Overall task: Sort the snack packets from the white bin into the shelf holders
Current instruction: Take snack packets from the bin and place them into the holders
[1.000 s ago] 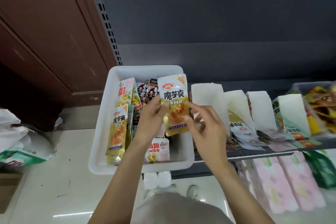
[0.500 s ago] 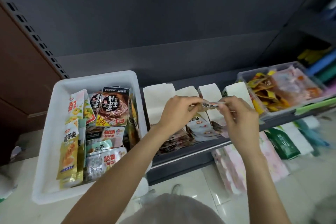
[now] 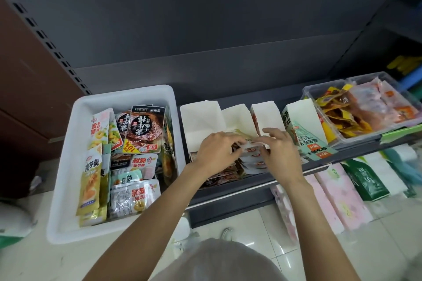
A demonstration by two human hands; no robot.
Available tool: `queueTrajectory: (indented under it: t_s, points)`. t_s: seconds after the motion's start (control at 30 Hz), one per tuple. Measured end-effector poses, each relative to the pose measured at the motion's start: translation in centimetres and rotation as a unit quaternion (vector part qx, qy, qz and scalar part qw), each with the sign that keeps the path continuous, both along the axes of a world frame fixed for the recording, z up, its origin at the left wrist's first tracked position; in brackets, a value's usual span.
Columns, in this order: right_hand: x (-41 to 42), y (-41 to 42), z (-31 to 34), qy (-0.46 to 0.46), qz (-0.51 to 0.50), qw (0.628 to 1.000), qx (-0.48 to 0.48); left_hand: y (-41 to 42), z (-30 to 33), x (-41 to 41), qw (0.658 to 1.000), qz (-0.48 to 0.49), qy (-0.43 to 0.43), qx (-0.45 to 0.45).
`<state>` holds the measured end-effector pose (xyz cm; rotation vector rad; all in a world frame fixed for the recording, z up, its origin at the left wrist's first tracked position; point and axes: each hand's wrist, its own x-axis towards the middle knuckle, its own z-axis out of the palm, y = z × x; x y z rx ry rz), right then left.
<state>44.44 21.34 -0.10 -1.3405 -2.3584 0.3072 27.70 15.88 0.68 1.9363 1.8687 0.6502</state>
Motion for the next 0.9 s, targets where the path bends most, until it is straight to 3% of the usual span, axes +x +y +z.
queueTrajectory:
  t_s: [0.1,0.17,0.23,0.33,0.47,0.63,0.73,0.8,0.9]
  points:
    - [-1.3,-0.8,1.7,0.097,0.027,0.995,-0.016,-1.7,0.8,-1.5,0.999,0.045,-0.007,-0.006]
    - [-3.1,-1.9,3.6,0.206,0.040,0.976,-0.063,-3.7,1.8,-3.1,0.989,0.126,-0.053,0.058]
    - [-5.5,-3.3,5.1,0.255,0.078,0.957,-0.118,-6.1,2.1,-5.2,0.962,0.219,-0.082,0.138]
    - [-9.9,-5.3,5.3,0.202,0.173,0.952,-0.151,-9.9,0.7,-9.1,0.926,0.328,-0.058,0.179]
    - [-15.9,-7.1,3.3,0.086,0.284,0.942,-0.157,-14.4,-2.6,-13.3,0.902,0.418,0.020,0.105]
    - [-21.5,-8.9,0.1,-0.088,0.362,0.916,-0.150,-17.4,-5.1,-16.1,0.894,0.445,0.033,-0.039]
    - [-22.8,-9.9,-1.4,-0.195,0.377,0.892,-0.159,-17.8,-5.7,-16.2,0.896,0.435,0.036,-0.073]
    - [-22.8,-10.4,-1.9,-0.202,0.370,0.895,-0.147,-17.9,-6.1,-16.1,0.918,0.392,0.059,-0.028]
    - [-22.9,-10.6,-1.9,-0.084,0.313,0.928,-0.184,-18.0,-6.4,-16.1,0.933,0.353,0.065,0.020]
